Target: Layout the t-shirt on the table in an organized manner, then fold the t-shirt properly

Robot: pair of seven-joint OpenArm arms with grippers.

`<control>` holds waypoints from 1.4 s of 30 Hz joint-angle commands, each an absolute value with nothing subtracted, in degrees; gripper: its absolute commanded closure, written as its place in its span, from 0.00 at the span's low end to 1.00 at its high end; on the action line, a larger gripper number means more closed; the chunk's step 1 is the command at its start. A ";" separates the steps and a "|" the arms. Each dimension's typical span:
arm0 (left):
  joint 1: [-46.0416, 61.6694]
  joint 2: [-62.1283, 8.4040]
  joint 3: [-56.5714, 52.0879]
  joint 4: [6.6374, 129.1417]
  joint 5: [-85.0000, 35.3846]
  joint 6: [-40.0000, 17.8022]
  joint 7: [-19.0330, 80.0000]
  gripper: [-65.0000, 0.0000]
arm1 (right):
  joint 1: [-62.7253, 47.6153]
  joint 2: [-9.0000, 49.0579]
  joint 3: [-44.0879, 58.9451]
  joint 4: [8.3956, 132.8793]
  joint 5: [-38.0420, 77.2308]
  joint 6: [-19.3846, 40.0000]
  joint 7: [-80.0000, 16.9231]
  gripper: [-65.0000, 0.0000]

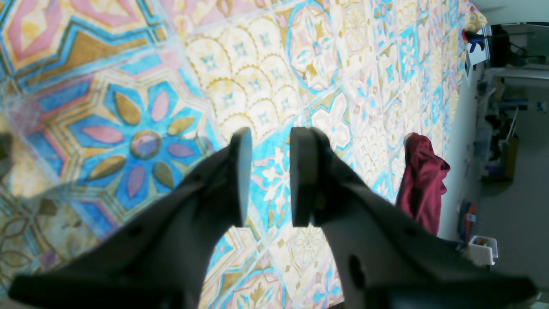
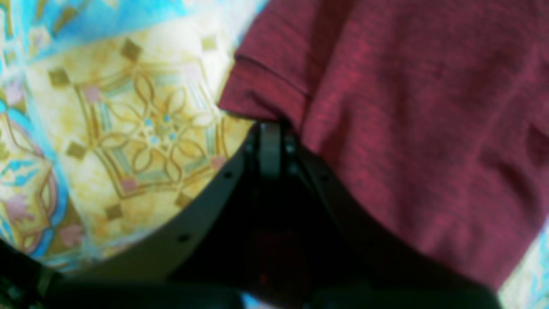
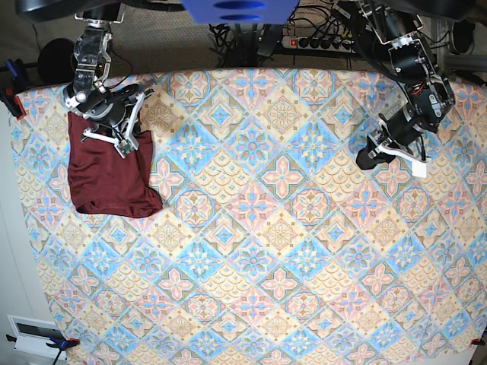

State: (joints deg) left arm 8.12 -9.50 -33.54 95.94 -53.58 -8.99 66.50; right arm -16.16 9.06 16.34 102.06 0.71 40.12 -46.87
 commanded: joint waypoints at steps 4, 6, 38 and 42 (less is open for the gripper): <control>8.22 -10.33 -33.71 98.68 -54.73 -9.27 66.07 0.78 | -19.21 7.34 14.73 109.67 3.82 40.00 -46.37 1.00; 9.98 -10.42 -33.80 102.46 -54.73 -9.27 66.15 0.78 | -21.49 7.16 13.23 112.04 4.53 40.00 -47.78 1.00; 57.80 -15.78 -49.54 115.82 -66.42 -9.27 66.15 0.78 | -53.05 7.52 32.22 114.24 30.64 40.00 -48.04 1.00; 60.18 -15.87 -49.54 115.56 -66.15 -9.27 66.33 0.78 | -53.93 7.60 31.96 113.01 24.84 40.00 -48.22 1.00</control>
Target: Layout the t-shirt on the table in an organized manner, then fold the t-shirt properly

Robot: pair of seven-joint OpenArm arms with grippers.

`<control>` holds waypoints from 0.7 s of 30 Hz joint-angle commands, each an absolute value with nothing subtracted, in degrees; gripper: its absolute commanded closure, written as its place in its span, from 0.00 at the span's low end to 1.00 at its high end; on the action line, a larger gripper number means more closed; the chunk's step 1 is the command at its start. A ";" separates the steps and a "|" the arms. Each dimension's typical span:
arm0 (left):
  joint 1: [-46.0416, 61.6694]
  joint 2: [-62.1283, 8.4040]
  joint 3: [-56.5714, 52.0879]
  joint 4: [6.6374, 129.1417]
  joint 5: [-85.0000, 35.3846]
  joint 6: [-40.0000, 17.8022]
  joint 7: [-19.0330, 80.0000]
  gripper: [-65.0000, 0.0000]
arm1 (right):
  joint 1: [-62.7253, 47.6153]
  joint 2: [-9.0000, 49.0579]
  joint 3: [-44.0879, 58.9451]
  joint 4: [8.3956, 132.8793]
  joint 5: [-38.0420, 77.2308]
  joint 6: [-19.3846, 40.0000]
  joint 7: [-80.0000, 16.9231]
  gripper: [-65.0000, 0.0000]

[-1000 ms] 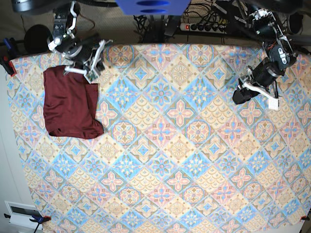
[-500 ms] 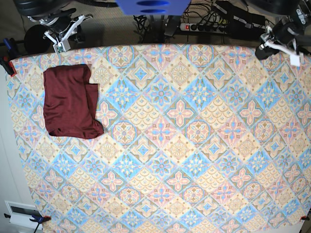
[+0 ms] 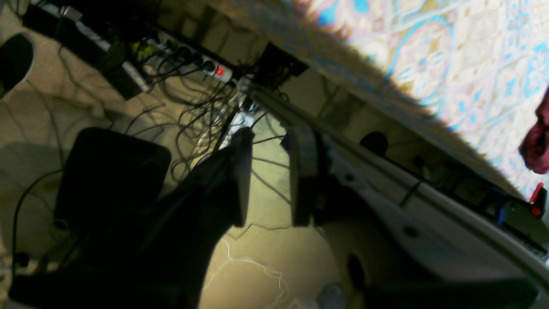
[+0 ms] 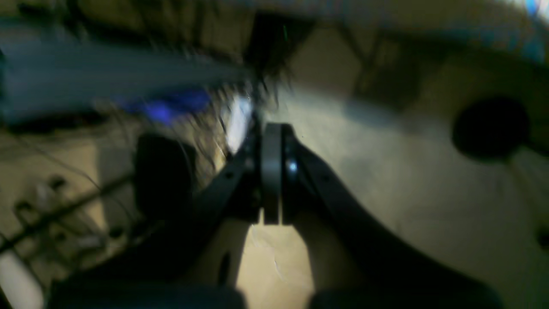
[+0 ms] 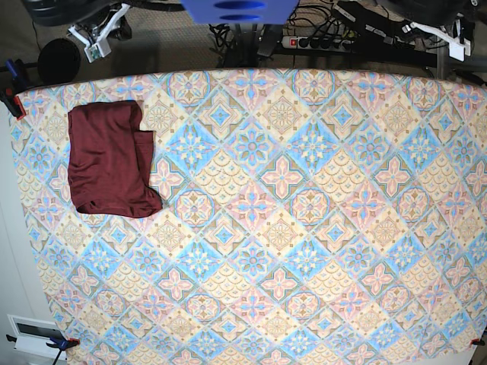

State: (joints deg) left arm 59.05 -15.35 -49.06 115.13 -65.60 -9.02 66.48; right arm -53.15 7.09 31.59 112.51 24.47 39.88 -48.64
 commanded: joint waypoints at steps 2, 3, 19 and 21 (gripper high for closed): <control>60.79 -15.78 -49.10 114.95 -65.27 -9.27 66.42 0.78 | -53.93 7.60 31.87 111.87 21.49 40.00 -48.13 1.00; 60.88 -15.69 -48.40 114.77 -64.31 -9.27 66.33 0.78 | -53.93 7.60 31.78 111.16 19.91 40.00 -48.13 1.00; 47.34 -16.13 -21.93 85.49 -35.56 -9.27 46.55 0.97 | -41.01 12.44 18.15 84.35 13.41 40.00 -46.20 1.00; 45.05 -16.13 -18.68 81.27 -33.80 -9.27 44.00 1.00 | -39.34 12.44 16.92 80.04 12.35 40.00 -43.03 1.00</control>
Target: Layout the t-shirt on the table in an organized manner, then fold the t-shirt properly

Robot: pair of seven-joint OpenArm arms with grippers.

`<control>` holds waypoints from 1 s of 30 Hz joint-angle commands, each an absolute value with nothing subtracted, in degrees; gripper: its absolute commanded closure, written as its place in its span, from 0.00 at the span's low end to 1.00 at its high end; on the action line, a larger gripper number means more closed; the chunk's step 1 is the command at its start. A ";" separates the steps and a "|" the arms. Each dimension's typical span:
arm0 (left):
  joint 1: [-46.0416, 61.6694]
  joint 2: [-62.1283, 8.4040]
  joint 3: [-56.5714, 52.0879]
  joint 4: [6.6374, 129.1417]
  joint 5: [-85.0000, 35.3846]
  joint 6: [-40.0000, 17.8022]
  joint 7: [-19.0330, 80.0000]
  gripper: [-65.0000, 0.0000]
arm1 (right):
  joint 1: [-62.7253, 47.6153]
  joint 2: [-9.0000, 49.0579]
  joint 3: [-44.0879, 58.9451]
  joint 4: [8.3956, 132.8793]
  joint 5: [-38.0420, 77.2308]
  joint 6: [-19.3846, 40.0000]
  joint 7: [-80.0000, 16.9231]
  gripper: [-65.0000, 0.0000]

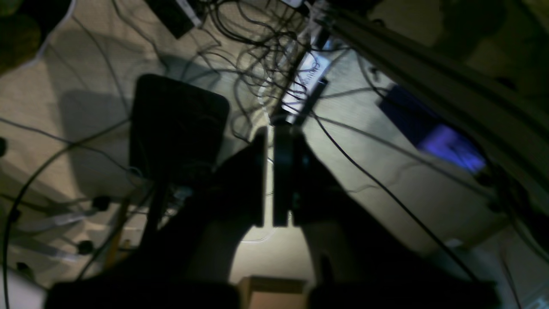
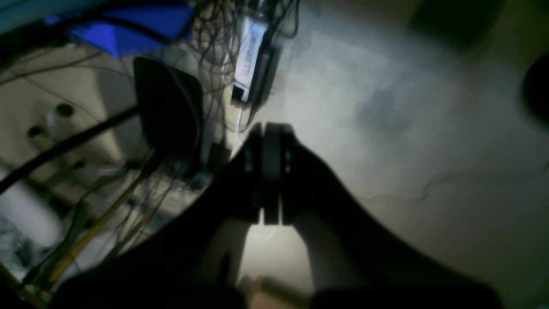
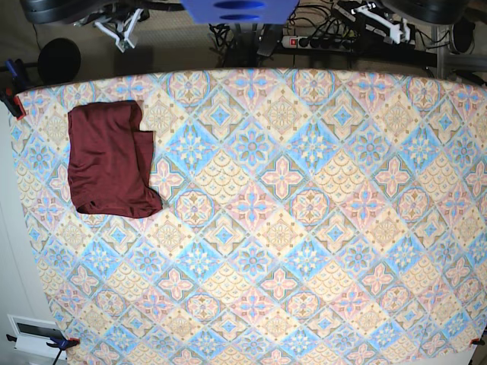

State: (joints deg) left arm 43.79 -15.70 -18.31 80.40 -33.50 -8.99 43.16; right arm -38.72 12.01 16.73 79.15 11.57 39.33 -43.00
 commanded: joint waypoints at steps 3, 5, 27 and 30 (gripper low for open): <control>41.19 -16.13 -14.02 73.80 -30.90 -9.27 38.46 0.99 | -36.44 12.44 15.08 73.63 6.37 40.00 -37.85 1.00; 38.29 -16.13 -9.89 68.00 -28.53 -9.27 33.80 1.00 | -32.92 12.35 14.64 68.70 1.98 40.00 -34.95 1.00; 13.76 -10.77 26.68 19.03 -23.60 -8.84 -3.91 0.99 | -12.70 8.22 15.08 16.57 -1.80 26.59 5.58 1.00; 13.14 -10.24 26.77 19.03 -23.60 -8.84 -4.00 0.99 | -12.62 7.96 15.08 16.57 -1.71 22.81 5.58 1.00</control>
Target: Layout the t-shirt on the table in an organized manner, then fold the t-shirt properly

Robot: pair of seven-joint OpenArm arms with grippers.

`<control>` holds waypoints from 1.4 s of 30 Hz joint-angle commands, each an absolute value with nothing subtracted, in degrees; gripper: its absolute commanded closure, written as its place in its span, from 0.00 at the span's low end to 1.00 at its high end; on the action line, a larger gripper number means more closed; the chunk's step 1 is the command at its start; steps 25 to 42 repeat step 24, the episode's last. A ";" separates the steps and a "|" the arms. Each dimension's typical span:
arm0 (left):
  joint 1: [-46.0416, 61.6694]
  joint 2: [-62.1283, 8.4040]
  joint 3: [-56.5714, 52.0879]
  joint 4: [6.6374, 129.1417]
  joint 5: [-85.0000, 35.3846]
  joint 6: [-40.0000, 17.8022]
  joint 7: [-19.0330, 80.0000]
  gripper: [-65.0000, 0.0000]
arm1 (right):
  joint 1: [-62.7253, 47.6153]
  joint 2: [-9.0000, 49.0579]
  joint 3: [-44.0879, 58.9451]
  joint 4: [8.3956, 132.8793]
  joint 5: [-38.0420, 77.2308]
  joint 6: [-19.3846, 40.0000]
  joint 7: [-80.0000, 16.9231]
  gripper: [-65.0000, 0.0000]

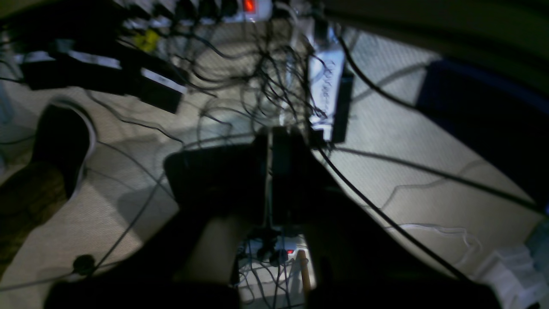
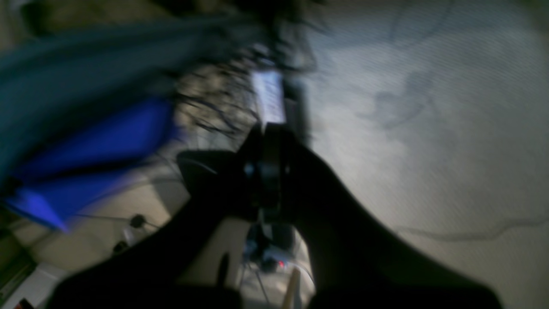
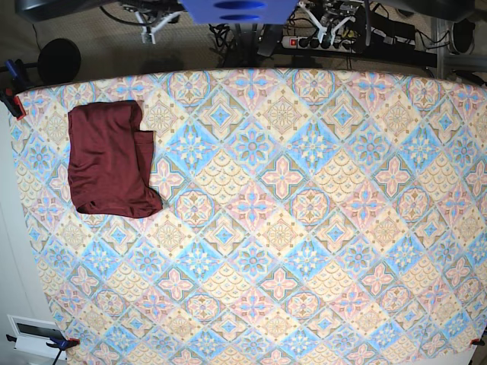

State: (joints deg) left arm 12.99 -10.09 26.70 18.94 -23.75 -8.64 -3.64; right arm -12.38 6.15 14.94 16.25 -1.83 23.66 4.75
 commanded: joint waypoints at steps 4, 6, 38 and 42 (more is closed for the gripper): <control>12.18 -10.15 26.59 19.03 -23.87 -8.75 -4.00 0.99 | -12.53 7.96 15.08 16.57 -1.71 17.98 5.41 1.00; 11.74 -10.15 26.59 18.95 -23.87 -8.75 -4.00 0.99 | -12.53 7.96 15.08 16.57 -1.71 15.52 5.41 1.00; 10.86 -10.24 26.51 18.95 -24.04 -8.75 -4.00 0.99 | -12.53 3.03 15.08 16.57 -1.71 13.41 2.33 1.00; 10.86 -10.24 26.51 18.95 -24.04 -8.75 -4.00 0.99 | -12.53 3.03 15.08 16.57 -1.71 13.41 2.33 1.00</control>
